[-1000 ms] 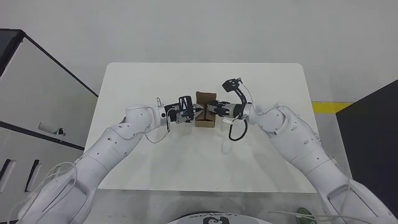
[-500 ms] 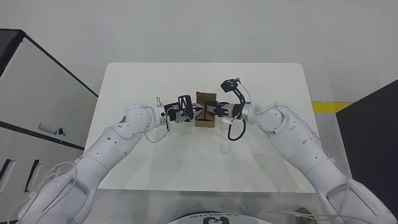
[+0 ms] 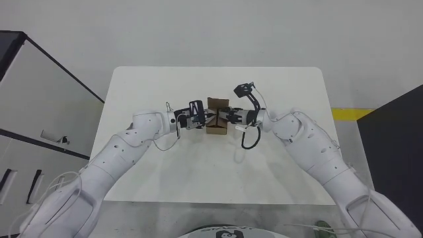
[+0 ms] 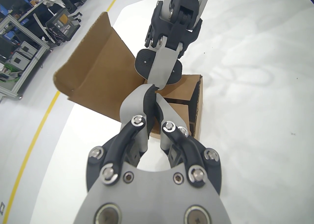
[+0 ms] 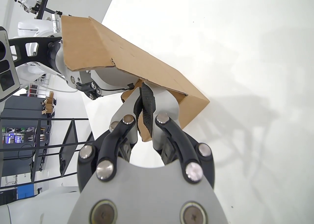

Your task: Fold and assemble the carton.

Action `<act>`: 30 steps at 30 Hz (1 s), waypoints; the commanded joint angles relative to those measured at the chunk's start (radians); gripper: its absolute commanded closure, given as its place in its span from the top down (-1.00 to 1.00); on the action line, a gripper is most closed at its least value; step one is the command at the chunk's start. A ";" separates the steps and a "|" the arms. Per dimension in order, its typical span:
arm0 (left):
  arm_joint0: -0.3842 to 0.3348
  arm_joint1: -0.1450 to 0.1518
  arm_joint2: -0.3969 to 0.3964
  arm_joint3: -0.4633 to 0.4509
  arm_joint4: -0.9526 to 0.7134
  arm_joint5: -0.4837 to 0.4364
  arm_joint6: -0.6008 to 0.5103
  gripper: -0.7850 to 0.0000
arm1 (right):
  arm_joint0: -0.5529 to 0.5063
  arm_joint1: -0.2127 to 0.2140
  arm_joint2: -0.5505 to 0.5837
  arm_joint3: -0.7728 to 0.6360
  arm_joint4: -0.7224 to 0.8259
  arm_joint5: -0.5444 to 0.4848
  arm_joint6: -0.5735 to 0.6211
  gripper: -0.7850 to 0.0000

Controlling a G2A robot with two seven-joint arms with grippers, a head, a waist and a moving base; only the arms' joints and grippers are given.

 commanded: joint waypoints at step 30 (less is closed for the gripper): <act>-0.003 -0.006 -0.010 0.024 0.008 -0.012 0.007 -1.00 | 0.009 -0.013 -0.002 0.022 0.005 -0.003 0.013 -1.00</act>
